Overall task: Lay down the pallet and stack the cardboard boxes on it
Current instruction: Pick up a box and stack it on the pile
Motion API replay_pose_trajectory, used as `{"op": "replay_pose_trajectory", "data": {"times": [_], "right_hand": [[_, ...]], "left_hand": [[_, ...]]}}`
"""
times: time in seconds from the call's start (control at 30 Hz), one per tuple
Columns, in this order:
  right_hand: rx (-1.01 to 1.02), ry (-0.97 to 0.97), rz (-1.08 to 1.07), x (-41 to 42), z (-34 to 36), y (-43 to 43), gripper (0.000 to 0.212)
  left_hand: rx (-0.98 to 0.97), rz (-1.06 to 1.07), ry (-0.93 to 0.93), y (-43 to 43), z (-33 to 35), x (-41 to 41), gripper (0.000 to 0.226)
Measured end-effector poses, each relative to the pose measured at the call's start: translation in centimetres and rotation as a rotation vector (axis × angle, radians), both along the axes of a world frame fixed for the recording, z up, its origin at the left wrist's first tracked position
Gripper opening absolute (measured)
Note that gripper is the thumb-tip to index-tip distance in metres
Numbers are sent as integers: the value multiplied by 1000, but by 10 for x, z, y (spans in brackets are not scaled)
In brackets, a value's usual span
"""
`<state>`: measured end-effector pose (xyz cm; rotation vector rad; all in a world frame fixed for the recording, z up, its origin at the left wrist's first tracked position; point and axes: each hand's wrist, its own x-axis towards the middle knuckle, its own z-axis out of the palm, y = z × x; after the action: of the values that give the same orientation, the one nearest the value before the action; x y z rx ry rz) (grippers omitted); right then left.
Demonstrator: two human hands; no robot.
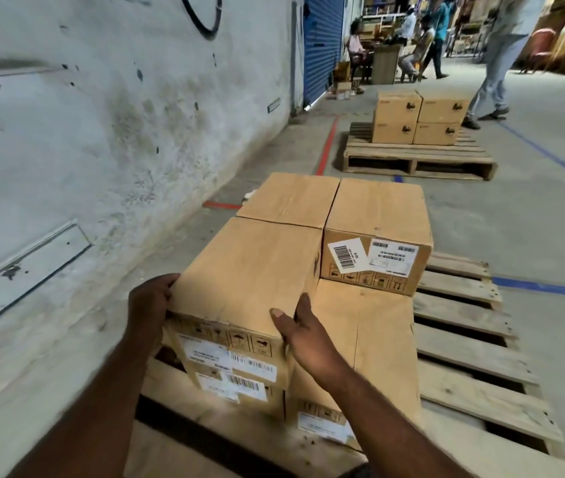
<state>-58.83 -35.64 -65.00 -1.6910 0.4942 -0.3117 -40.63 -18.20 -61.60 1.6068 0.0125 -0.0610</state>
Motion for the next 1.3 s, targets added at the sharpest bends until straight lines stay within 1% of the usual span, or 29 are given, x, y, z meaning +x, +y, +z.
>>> {"op": "replay_pose_trajectory", "data": {"times": [0.1, 0.2, 0.23, 0.33, 0.43, 0.5, 0.57, 0.63, 0.67, 0.7, 0.77, 0.8, 0.83, 0.9, 1.0, 1.07, 1.13, 1.23, 1.3], "right_hand": [[-7, 10, -22, 4, -1, -3, 107], [-32, 25, -19, 2, 2, -2, 89], [-38, 30, -16, 3, 0, -2, 89], [-55, 44, -9, 5, -4, -1, 102], [-61, 63, -14, 4, -5, 2, 106], [-84, 68, -29, 3, -4, 6, 103], [-114, 83, -62, 1, 1, 6, 89], [-186, 88, -85, 0, 9, 5, 68], [-248, 100, -75, 0, 12, 3, 65], [-341, 136, -44, 0, 16, 1, 66], [-604, 229, 43, -1, 23, -2, 65], [-727, 256, 91, -1, 27, -2, 62], [-809, 282, 133, -1, 31, -3, 60], [-883, 332, 178, -2, 37, -4, 61], [-882, 364, 250, -4, 45, -8, 64], [-824, 302, 267, -8, 48, -16, 57], [-807, 262, 197, -18, 49, -31, 45], [-829, 314, 58, -46, 55, -61, 51], [-864, 346, -27, -75, 65, -85, 53]], "left_hand": [[88, -28, 12, -4, -1, 10, 24], [202, -63, -22, -3, -6, 18, 39], [237, -58, -60, -2, -8, 18, 43], [418, -107, -201, 4, -13, 22, 47], [549, -131, -229, 1, 3, 10, 53], [709, -176, -289, -5, 13, 4, 54], [889, -206, -359, -13, 22, -4, 50], [1002, -272, -449, -24, 24, -8, 49], [1074, -343, -478, -31, 23, -9, 50], [1153, -401, -478, -39, 22, -10, 47], [1242, -467, -479, -52, 23, -13, 39], [1249, -501, -498, -57, 23, -15, 37], [1251, -541, -512, -60, 24, -18, 38], [1261, -603, -522, -65, 24, -24, 43], [1246, -645, -512, -72, 28, -39, 49], [1191, -671, -495, -82, 32, -49, 50], [1118, -699, -490, -102, 37, -61, 50], [1019, -739, -565, -146, 48, -89, 44], [1004, -790, -645, -184, 58, -118, 43]]}}
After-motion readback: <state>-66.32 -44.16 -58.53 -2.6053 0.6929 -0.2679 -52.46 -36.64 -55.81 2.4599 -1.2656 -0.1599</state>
